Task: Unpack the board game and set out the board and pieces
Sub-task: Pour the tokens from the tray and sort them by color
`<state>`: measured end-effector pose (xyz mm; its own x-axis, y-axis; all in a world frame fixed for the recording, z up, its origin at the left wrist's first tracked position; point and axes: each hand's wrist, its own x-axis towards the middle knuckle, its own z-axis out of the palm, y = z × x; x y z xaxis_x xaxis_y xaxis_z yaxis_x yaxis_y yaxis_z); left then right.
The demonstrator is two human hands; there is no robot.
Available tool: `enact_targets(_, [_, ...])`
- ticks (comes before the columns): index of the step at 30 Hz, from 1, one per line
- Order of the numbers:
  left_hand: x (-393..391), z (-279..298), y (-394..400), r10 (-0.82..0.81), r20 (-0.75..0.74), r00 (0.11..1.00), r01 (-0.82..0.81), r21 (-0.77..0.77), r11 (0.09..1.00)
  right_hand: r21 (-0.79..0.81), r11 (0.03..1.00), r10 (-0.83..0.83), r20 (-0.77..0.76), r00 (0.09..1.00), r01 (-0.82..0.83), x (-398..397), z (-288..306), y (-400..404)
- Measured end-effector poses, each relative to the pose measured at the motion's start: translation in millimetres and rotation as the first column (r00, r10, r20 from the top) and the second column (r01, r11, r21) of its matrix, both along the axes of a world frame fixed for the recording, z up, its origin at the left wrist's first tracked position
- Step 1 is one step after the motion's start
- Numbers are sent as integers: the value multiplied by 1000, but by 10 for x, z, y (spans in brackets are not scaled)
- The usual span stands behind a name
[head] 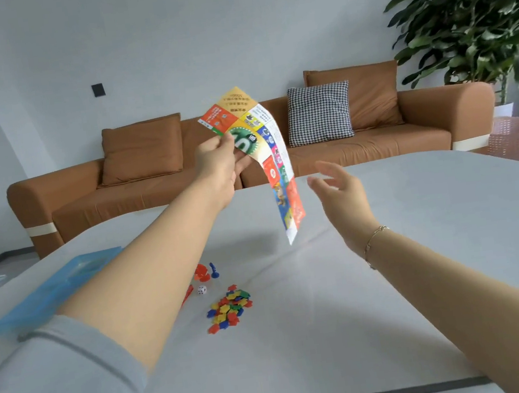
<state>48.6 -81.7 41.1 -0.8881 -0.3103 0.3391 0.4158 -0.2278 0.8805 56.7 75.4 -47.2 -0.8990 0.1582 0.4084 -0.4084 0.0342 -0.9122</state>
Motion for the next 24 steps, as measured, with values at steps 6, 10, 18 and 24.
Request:
enact_targets(6, [111, 28, 475, -78, 37, 996, 79, -37, 996, -184, 974, 158, 118, 980, -135, 112, 257, 520])
enact_targets(10, [174, -92, 673, -96, 98, 991, 89, 74, 993, -171, 968, 209, 139, 968, -185, 205, 263, 693])
enact_targets(18, [333, -645, 867, -207, 251, 946, 240, -107, 965, -102, 980, 190, 235, 953, -170, 314, 152, 811])
enact_targets(24, [270, -776, 863, -221, 264, 939, 274, -184, 944, -9, 975, 217, 247, 944, -221, 255, 105, 930])
